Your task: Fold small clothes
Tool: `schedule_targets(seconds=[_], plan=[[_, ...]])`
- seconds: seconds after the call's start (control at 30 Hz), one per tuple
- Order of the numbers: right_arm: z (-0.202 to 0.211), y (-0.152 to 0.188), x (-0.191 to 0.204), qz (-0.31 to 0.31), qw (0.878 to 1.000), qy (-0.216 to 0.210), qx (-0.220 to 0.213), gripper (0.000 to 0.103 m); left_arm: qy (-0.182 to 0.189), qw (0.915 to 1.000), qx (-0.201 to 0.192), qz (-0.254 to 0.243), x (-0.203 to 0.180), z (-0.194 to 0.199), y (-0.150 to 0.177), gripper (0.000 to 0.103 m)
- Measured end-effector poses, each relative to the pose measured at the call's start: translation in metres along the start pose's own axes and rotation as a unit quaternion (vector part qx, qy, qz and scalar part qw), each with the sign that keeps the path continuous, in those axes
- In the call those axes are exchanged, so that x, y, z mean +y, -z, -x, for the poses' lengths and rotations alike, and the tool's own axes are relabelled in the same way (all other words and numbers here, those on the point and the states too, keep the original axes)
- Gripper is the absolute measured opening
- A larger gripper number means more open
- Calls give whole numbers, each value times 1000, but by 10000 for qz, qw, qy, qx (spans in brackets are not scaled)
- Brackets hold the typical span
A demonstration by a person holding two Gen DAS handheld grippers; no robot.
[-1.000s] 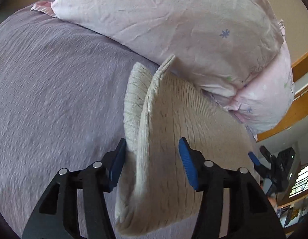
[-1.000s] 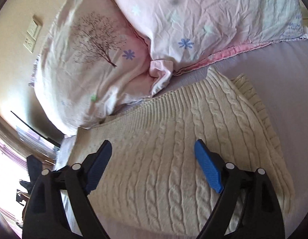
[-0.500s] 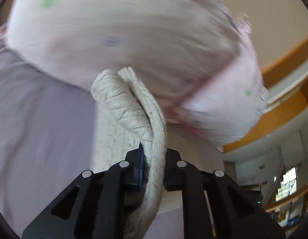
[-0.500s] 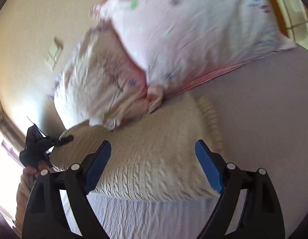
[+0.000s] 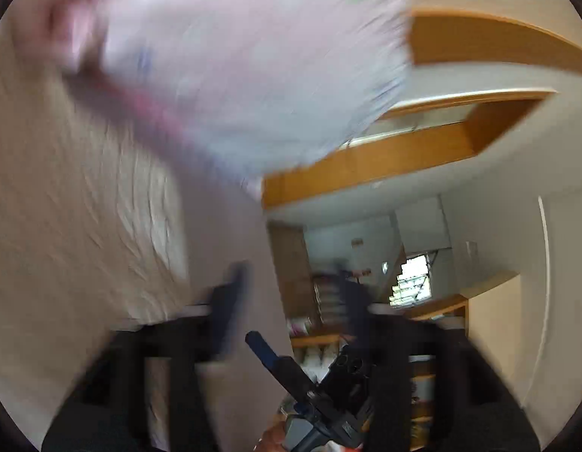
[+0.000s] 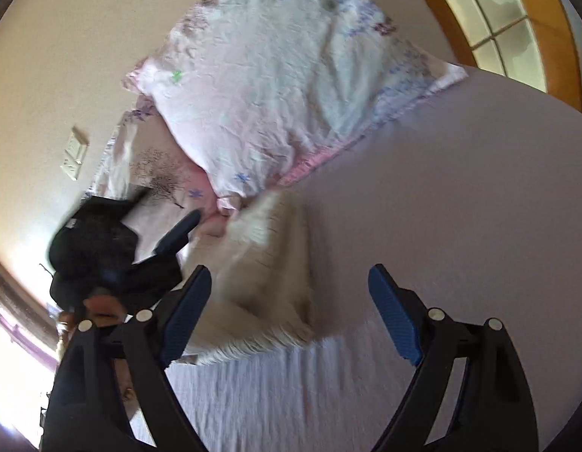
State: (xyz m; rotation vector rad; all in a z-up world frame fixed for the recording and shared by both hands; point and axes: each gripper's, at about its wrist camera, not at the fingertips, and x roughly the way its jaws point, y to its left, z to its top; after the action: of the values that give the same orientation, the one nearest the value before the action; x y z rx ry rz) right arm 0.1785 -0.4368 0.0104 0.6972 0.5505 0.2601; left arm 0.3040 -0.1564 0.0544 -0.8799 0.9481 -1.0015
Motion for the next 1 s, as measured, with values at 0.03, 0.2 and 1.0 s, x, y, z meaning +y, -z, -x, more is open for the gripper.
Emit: schedule_targets(seconds=[0.03,0.2,1.0], plan=[[-3,-2,4,25,9999,-82,61,85,-244,9980,-317,-482,-15,26,1,81],[-58,-20,24,296,9969,359,638,82,-2445,9433,-637,-2154,-36,81,26,81],[-133,9,76,85,9740,-1470,1720,25,-2377,9658,-539,-887,72,154,12,40]])
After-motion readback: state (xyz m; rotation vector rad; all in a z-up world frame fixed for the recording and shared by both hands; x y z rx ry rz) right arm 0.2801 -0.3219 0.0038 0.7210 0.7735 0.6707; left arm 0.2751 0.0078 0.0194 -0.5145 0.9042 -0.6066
